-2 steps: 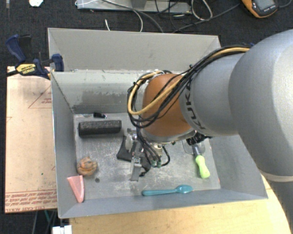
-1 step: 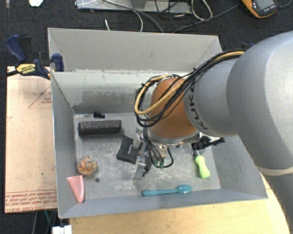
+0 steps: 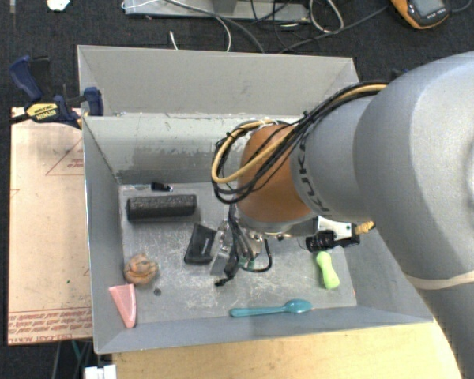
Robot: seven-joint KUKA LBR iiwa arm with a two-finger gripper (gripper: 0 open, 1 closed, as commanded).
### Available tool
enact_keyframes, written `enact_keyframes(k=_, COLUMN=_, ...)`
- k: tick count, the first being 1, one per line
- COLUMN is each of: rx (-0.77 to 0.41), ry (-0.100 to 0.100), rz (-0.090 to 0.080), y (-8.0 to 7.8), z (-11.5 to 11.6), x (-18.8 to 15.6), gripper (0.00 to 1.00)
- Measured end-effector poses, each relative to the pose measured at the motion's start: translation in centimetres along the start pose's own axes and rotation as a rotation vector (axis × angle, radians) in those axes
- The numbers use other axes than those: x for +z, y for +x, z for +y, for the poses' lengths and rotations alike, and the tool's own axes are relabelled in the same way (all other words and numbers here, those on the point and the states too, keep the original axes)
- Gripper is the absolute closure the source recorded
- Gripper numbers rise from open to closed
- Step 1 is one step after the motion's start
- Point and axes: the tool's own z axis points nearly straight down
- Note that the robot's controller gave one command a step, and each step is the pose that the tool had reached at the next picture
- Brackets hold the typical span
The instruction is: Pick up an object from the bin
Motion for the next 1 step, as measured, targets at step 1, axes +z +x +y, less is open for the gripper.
enact_keyframes(k=1, rx=0.000, ry=0.000, rz=0.000, y=0.00, z=0.00, x=0.00, gripper=1.00)
